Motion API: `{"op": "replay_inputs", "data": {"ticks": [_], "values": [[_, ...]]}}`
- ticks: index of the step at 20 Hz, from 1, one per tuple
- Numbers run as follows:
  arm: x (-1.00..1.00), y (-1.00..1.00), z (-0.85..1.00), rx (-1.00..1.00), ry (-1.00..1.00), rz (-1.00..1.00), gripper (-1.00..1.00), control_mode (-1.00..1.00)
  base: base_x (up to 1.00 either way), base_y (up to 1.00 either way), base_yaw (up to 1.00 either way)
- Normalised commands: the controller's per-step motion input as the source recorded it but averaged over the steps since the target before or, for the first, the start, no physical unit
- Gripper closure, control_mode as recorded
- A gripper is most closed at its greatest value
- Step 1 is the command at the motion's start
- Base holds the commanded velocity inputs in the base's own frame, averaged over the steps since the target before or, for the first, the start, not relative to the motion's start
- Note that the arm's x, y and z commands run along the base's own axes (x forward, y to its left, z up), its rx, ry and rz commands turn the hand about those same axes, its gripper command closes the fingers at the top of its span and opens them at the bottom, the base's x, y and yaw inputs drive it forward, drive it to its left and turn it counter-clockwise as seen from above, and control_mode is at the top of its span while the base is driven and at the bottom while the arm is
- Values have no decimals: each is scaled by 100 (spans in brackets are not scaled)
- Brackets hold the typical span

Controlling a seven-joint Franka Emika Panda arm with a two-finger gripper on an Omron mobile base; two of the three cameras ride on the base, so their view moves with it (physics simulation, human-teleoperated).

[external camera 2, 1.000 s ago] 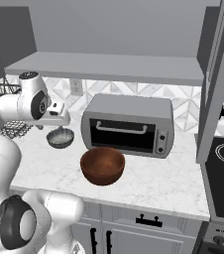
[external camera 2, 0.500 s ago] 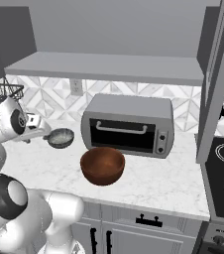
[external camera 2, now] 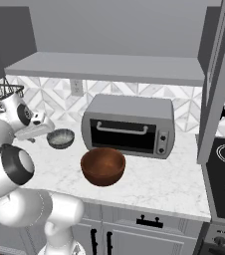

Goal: Pick up the bowls on the counter and stack them on top of one another in the open cabinet. Place the smaller bowl on top of the larger bowl.

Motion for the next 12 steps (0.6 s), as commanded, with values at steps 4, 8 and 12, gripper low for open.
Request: {"op": "replay_inputs", "data": {"ticks": [4, 8, 12], "values": [[1, 2, -13, 0, 5, 0, -100, -100, 0, 0, 0], [26, 1, -40, -8, 0, 2, -100, -100, 0, 0, 0], [36, 0, -27, -8, 0, 0, -100, -100, 0, 0, 0]]}}
